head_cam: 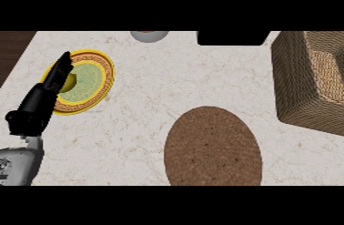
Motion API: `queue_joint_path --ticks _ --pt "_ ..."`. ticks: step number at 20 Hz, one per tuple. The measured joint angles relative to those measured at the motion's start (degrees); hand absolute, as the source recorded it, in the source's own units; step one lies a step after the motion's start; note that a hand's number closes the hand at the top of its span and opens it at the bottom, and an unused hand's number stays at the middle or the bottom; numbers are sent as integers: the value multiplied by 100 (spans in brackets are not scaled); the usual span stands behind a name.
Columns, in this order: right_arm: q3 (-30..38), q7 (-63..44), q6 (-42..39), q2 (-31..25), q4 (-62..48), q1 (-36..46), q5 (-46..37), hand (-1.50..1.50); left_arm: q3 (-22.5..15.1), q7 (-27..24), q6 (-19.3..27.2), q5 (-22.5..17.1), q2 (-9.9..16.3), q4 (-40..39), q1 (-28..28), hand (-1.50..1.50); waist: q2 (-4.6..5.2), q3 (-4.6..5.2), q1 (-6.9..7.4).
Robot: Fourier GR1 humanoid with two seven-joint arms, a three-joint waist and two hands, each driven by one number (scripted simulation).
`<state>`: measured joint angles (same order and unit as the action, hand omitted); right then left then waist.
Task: Pick the sweet potato from the placemat and place it in the basket
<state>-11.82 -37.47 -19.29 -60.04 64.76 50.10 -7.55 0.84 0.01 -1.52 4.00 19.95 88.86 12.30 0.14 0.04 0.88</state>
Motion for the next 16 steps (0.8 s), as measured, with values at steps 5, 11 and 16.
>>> queue_joint_path --ticks 5,11,16 --pt "269 141 -339 348 -289 118 24 -150 6 -34 13 93 -105 -70 29 0 -3 -1 -26" --pt "771 283 -60 711 -466 218 40 -150 44 42 -45 126 -129 55 -38 0 -7 -4 -35" --pt "1547 296 923 902 -532 223 249 -150 111 12 -88 99 -103 19 -87 0 -15 -7 -75"
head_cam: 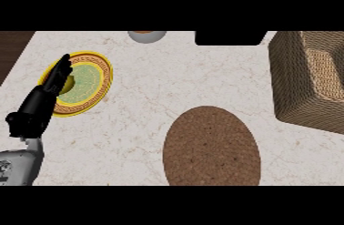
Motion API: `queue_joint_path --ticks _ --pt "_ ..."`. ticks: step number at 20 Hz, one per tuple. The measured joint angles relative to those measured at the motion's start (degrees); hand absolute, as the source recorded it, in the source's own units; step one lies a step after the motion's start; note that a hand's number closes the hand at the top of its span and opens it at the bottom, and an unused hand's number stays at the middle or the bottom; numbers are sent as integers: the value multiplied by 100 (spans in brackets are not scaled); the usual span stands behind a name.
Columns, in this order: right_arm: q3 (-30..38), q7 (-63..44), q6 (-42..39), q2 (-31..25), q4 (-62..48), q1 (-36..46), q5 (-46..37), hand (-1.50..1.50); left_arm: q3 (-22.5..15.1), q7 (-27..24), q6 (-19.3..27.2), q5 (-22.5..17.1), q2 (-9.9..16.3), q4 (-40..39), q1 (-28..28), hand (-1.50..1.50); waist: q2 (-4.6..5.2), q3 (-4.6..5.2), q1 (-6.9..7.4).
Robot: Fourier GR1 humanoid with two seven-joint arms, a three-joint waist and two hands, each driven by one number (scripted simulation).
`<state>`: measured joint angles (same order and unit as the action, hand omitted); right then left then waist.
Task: Pick the sweet potato from the placemat and place it in the basket
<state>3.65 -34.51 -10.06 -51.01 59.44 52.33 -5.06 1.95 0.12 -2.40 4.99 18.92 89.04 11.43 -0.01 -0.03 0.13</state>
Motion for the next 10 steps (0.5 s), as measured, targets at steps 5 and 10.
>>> queue_joint_path --ticks 5,10 --pt "753 117 974 -64 -204 -168 31 -150 61 -20 -18 -8 7 -70 51 0 3 0 -33" --pt "1579 527 1414 -437 -565 -582 205 -150 98 -99 -17 16 -18 -148 31 0 4 -2 -62"
